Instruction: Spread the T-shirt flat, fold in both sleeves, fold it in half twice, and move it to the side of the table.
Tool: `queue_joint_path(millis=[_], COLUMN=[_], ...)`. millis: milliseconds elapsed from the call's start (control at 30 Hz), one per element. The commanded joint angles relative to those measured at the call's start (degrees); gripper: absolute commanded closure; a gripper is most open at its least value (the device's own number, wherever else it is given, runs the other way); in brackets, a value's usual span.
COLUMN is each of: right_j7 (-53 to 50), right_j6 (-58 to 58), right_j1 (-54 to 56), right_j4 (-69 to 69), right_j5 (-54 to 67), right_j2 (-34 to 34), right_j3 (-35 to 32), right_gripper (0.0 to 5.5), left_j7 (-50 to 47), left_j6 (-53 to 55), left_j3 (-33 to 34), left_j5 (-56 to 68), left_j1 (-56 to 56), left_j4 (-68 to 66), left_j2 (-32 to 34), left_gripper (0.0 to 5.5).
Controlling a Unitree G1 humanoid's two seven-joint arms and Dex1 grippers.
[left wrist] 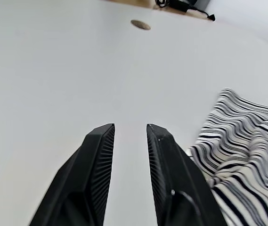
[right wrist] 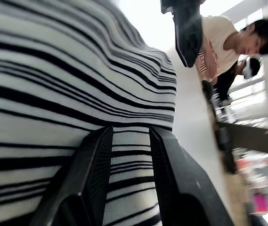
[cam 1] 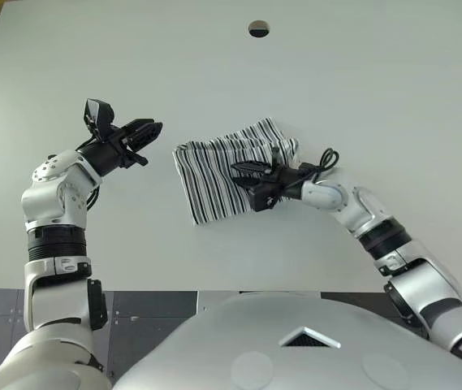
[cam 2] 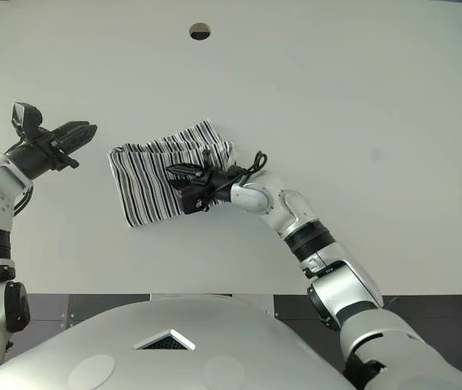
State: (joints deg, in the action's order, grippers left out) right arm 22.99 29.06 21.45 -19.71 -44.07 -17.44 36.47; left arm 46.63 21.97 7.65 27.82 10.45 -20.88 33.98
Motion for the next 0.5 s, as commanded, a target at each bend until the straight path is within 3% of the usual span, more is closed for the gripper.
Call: queue_joint_path(millis=[33, 67, 167, 233, 333, 500], right_j7=[3.0, 3.6, 8.2, 12.1, 13.7, 6.0], right_j6=[-11.9, -12.4, -12.4, -12.6, -12.8, -12.0], right_j1=[-1.1, -1.4, -4.6, -5.1, -2.1, 6.0], right_j4=[-1.0, 0.0, 1.3, -1.6, -12.2, -18.2], right_j5=[-14.7, -15.1, -12.7, -10.5, -9.6, -7.9], right_j2=[-13.8, -15.3, -35.0, -43.9, -47.0, -43.9], right_j3=[0.3, -0.2, -8.5, -11.8, -12.4, -14.4], right_gripper=[4.07, 4.07, 4.07, 4.07, 4.07, 4.07], left_j7=[-2.9, -2.9, -3.5, -4.4, -5.5, -5.7], left_j6=[-5.7, -6.2, -7.8, -8.1, -8.9, -11.2], left_j3=[-1.1, -1.5, -2.4, -1.1, -0.2, 1.1], left_j5=[-5.3, -5.8, -7.2, -7.0, -7.2, -7.3], left_j1=[0.1, -0.3, -0.8, -0.8, -0.5, -0.8], left_j4=[0.9, 1.1, 3.5, 4.0, 3.3, 3.9], left_j2=[-1.6, -2.0, -3.3, -3.8, -4.6, -4.7], left_gripper=[4.24, 4.24, 4.24, 4.24, 4.24, 4.24])
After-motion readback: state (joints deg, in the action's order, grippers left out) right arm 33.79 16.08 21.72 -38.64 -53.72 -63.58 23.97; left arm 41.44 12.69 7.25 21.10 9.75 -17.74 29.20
